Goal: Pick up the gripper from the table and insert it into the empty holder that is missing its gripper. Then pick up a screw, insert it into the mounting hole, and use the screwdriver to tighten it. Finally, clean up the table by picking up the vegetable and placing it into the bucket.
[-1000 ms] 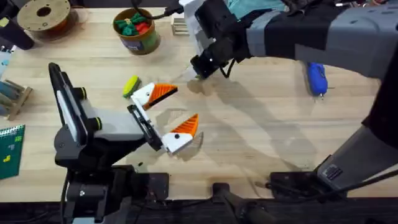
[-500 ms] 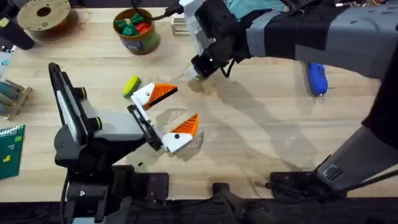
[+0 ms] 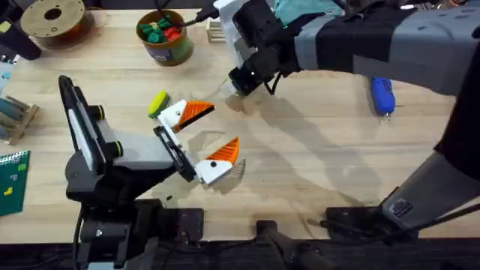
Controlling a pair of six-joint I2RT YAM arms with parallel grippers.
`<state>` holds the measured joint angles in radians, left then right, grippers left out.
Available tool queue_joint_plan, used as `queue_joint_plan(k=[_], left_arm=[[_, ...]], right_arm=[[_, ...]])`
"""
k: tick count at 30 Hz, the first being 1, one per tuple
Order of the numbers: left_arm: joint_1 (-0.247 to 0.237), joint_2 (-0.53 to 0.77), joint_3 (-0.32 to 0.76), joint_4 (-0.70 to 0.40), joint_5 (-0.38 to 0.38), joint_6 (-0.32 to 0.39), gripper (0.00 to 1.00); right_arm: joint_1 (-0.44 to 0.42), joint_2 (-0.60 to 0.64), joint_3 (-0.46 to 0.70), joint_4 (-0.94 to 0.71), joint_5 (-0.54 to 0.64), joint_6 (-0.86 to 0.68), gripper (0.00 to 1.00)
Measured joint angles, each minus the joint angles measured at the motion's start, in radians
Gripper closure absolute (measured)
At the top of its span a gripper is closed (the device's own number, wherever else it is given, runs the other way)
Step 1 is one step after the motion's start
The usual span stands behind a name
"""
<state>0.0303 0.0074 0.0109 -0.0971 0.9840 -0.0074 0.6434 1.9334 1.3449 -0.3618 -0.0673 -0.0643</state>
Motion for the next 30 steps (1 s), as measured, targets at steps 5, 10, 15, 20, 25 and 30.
queue_joint_plan(k=[5,10,15,20,25,30], left_arm=[[0.0,0.0,0.0,0.0,0.0,0.0,0.073],[0.0,0.0,0.0,0.0,0.0,0.0,0.073],[0.0,0.0,0.0,0.0,0.0,0.0,0.073],[0.0,0.0,0.0,0.0,0.0,0.0,0.073],[0.0,0.0,0.0,0.0,0.0,0.0,0.073],[0.0,0.0,0.0,0.0,0.0,0.0,0.073]], right_arm=[[0.0,0.003,0.0,0.001,0.0,0.0,0.6],[0.0,0.003,0.0,0.001,0.0,0.0,0.632],[0.0,0.004,0.0,0.002,0.004,0.0,0.645],[0.0,0.004,0.0,0.001,0.008,0.0,0.657],[0.0,0.004,0.0,0.0,0.016,0.0,0.665],[0.0,0.004,0.0,-0.004,0.042,0.0,0.679]])
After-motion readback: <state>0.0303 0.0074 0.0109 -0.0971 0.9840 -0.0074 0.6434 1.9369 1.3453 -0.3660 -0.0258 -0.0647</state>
